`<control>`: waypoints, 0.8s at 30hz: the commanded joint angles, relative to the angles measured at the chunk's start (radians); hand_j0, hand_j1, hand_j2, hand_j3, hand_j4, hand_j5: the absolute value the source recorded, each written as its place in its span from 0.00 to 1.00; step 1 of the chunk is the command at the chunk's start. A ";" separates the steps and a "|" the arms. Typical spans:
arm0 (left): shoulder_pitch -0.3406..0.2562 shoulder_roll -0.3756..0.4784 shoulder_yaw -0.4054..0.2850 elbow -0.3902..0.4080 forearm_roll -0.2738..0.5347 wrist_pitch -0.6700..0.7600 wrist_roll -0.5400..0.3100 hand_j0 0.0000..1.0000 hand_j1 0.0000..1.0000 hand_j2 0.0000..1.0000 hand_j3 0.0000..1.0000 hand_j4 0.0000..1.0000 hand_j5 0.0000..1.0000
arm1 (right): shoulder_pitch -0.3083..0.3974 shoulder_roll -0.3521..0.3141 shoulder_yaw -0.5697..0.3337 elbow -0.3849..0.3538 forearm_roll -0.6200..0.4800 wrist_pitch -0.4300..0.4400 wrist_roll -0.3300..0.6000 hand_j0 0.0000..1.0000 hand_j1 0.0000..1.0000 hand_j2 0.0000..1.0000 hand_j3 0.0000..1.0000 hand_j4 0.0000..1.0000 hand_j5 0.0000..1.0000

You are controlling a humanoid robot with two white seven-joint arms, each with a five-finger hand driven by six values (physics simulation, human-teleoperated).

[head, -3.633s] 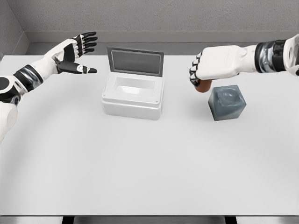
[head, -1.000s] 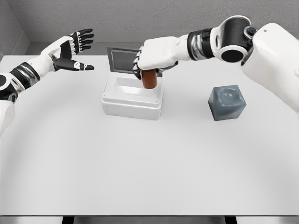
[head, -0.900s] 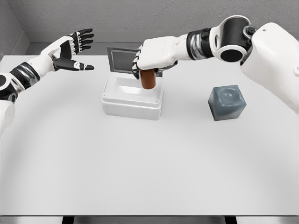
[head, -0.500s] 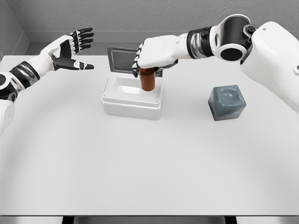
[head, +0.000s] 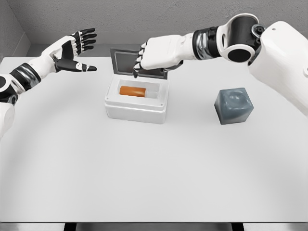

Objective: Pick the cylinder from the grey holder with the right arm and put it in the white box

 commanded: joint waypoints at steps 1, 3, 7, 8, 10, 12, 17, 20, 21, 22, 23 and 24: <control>0.000 -0.006 0.001 -0.001 0.006 0.000 0.000 1.00 1.00 1.00 1.00 1.00 1.00 | 0.002 -0.052 -0.044 -0.081 -0.004 0.003 0.000 0.86 0.86 0.86 0.86 0.86 0.86; 0.000 -0.023 -0.007 0.001 0.006 0.000 0.000 1.00 1.00 1.00 1.00 1.00 1.00 | 0.017 -0.134 -0.094 -0.170 -0.015 0.003 0.000 0.94 0.94 0.94 0.94 0.94 0.94; 0.000 -0.058 -0.013 0.005 0.003 0.003 0.000 1.00 1.00 1.00 1.00 1.00 1.00 | 0.106 -0.323 -0.195 -0.321 -0.030 0.003 0.000 0.99 0.99 0.99 0.99 0.99 0.99; 0.000 -0.067 -0.013 0.005 0.003 0.003 0.000 1.00 1.00 1.00 1.00 1.00 1.00 | 0.144 -0.366 -0.243 -0.322 -0.082 0.003 0.000 1.00 1.00 1.00 1.00 1.00 1.00; 0.000 -0.073 -0.011 0.007 0.003 0.003 0.000 1.00 1.00 1.00 1.00 1.00 1.00 | 0.216 -0.472 -0.343 -0.321 -0.220 0.003 0.000 1.00 1.00 1.00 1.00 1.00 1.00; 0.000 -0.073 -0.013 0.007 0.003 0.003 0.000 1.00 1.00 1.00 1.00 1.00 1.00 | 0.342 -0.529 -0.476 -0.314 -0.329 0.003 0.000 1.00 1.00 1.00 1.00 1.00 1.00; 0.000 -0.089 -0.021 0.002 0.004 0.003 0.000 1.00 1.00 1.00 1.00 1.00 1.00 | 0.615 -0.452 -0.797 -0.325 -0.336 0.003 0.000 1.00 1.00 1.00 1.00 1.00 1.00; 0.000 -0.090 -0.022 -0.002 0.004 0.003 0.000 1.00 1.00 1.00 1.00 1.00 1.00 | 0.640 -0.431 -0.797 -0.311 -0.443 0.003 0.000 1.00 1.00 1.00 1.00 1.00 1.00; 0.000 -0.089 -0.024 -0.002 0.004 0.003 0.000 1.00 1.00 1.00 1.00 1.00 1.00 | 0.680 -0.411 -0.798 -0.313 -0.451 0.003 0.000 1.00 1.00 1.00 1.00 1.00 1.00; 0.000 -0.089 -0.025 -0.004 0.004 0.003 0.000 1.00 1.00 1.00 1.00 1.00 1.00 | 0.709 -0.354 -0.798 -0.310 -0.446 0.003 0.000 1.00 1.00 1.00 1.00 1.00 1.00; 0.002 -0.089 -0.024 -0.009 0.004 0.003 0.000 1.00 1.00 1.00 1.00 1.00 1.00 | 0.733 -0.322 -0.821 -0.301 -0.445 0.003 0.000 1.00 1.00 1.00 1.00 1.00 1.00; 0.008 -0.087 -0.024 -0.032 0.006 0.002 0.000 1.00 1.00 1.00 1.00 1.00 1.00 | 0.811 -0.279 -0.861 -0.311 -0.434 0.003 0.000 1.00 1.00 1.00 1.00 1.00 1.00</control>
